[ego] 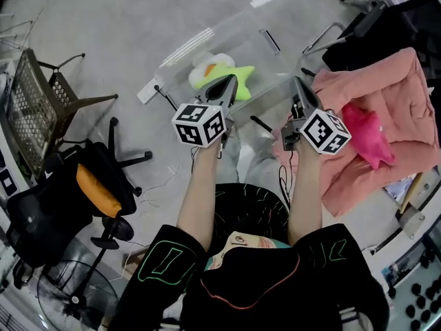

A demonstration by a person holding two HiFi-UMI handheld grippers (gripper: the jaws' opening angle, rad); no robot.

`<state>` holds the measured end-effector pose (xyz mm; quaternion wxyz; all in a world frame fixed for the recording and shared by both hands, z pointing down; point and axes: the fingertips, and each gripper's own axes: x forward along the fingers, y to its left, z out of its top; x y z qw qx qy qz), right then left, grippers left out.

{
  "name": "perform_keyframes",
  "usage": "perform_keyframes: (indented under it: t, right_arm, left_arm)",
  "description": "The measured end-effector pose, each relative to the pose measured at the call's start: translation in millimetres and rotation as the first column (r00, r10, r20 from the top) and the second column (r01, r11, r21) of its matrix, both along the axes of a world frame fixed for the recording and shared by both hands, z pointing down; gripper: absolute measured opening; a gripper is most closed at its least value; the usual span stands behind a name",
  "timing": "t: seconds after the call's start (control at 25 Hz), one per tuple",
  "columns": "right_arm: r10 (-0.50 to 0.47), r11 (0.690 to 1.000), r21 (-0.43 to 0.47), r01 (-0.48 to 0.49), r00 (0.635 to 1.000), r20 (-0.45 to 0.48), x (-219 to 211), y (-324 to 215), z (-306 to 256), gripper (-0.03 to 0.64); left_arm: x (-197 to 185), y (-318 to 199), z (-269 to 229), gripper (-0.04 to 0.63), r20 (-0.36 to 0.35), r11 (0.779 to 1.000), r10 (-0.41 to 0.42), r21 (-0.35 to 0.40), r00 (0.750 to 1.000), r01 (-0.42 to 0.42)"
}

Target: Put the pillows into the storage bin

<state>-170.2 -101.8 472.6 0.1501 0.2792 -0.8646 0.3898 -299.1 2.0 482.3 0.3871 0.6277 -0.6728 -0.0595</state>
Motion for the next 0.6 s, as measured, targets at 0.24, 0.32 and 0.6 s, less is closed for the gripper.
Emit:
perform_keyframes:
  t: [0.24, 0.32, 0.6]
  right_arm:
    - [0.133, 0.991, 0.021, -0.133, 0.991, -0.009, 79, -9, -1, 0.003]
    - [0.177, 0.984, 0.026, -0.176, 0.984, -0.018, 107, -13, -4, 0.003]
    - [0.325, 0.946, 0.033, -0.324, 0.945, -0.043, 208, -25, -4, 0.003]
  left_arm:
    - [69, -32, -1, -0.006, 0.004, 0.988, 0.156, 0.017, 0.988, -0.156]
    - [95, -45, -6, -0.006, 0.001, 0.979, 0.205, 0.024, 0.979, -0.205]
    - [192, -78, -6, -0.006, -0.012, 0.933, 0.359, 0.031, 0.933, -0.359]
